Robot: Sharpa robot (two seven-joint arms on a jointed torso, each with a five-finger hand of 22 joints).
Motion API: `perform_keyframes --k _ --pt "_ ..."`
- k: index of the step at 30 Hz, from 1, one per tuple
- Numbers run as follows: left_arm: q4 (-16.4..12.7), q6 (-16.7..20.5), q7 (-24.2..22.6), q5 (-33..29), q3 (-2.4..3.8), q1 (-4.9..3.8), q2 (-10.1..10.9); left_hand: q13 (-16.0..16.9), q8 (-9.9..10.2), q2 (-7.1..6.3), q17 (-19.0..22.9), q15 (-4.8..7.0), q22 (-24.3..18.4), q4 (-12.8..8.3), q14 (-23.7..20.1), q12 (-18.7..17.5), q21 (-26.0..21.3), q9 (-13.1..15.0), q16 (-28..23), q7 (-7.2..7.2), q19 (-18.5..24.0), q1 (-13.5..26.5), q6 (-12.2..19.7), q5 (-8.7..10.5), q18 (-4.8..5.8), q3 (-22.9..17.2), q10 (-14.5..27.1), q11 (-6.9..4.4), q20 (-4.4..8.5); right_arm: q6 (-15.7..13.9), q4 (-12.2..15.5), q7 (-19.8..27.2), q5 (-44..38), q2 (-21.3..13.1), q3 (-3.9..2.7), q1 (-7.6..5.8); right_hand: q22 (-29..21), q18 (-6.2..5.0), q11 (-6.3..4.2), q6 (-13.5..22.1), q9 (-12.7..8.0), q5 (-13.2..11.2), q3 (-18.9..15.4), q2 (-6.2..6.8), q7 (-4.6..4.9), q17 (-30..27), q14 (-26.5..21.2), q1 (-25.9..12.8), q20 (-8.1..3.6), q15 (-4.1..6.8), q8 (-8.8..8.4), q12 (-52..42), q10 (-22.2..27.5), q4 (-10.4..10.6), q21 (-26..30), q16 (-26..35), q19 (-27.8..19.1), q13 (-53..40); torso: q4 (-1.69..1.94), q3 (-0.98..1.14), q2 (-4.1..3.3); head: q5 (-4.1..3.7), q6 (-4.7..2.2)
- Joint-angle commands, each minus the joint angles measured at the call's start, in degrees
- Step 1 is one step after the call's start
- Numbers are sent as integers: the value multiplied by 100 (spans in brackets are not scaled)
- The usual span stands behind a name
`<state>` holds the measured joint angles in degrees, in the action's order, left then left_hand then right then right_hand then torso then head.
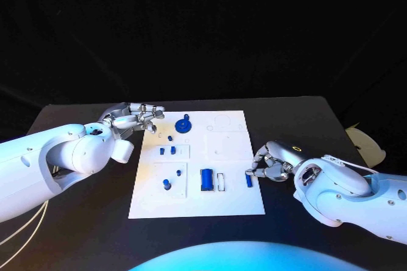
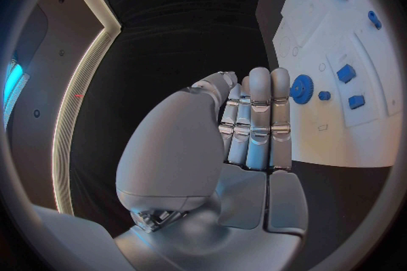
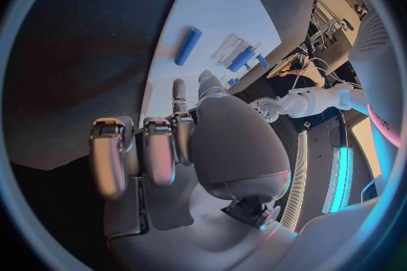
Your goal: Assemble the parts on the task board
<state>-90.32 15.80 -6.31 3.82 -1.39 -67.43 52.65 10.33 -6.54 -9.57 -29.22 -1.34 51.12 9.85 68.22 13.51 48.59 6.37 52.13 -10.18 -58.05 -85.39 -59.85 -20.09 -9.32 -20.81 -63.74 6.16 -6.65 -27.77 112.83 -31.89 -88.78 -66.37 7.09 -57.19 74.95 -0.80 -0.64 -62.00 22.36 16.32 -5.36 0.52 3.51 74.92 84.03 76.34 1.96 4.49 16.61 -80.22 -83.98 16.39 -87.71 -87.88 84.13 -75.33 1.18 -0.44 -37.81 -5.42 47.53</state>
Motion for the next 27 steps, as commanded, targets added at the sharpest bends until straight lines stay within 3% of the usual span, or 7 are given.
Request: perform_keyframes --k 1,6,18,27 --pt "-11 -107 -65 0 2 3 -1 6 -17 24 6 -19 -4 -10 -30 7 -36 -5 -14 -12 36 10 32 -4 -104 19 33 -11 -16 225 -34 -62 -257 22 7 57 1431 24 -7 -81 -3 -16 -3 17 -8 1028 492 -73 36 -36 -18 32 -84 23 14 34 472 -673 3 4 -1 12 12" --pt "-13 -106 -62 0 1 3 10 6 -17 24 6 -19 -4 -10 -30 7 -36 -5 -14 -12 36 10 32 -4 -104 19 33 -11 -16 292 -115 -84 -293 73 13 115 1430 23 -14 -109 -2 -12 -14 34 -15 1024 491 -103 34 -30 -19 34 -84 25 17 37 471 -673 0 -6 -2 16 20" --pt "-24 -129 -51 -1 0 4 24 7 -20 26 10 -21 -15 -7 -34 13 -50 -7 -15 -11 45 16 35 -4 -106 21 38 -11 -17 276 -244 -81 -473 285 19 196 1426 20 -19 -134 -6 21 -36 51 -20 1017 490 -195 30 -25 -40 36 -86 34 30 41 465 -675 14 -1 -2 56 29" --pt "-31 -139 -44 -1 0 4 36 7 -20 26 10 -21 -15 -7 -34 13 -50 -7 -15 -11 45 16 35 -4 -106 21 38 -11 -17 566 -314 -83 -571 354 24 234 1429 22 -35 -187 3 13 -35 83 -42 1021 491 -196 24 -16 -29 38 -88 19 21 39 469 -675 0 -3 1 84 42"
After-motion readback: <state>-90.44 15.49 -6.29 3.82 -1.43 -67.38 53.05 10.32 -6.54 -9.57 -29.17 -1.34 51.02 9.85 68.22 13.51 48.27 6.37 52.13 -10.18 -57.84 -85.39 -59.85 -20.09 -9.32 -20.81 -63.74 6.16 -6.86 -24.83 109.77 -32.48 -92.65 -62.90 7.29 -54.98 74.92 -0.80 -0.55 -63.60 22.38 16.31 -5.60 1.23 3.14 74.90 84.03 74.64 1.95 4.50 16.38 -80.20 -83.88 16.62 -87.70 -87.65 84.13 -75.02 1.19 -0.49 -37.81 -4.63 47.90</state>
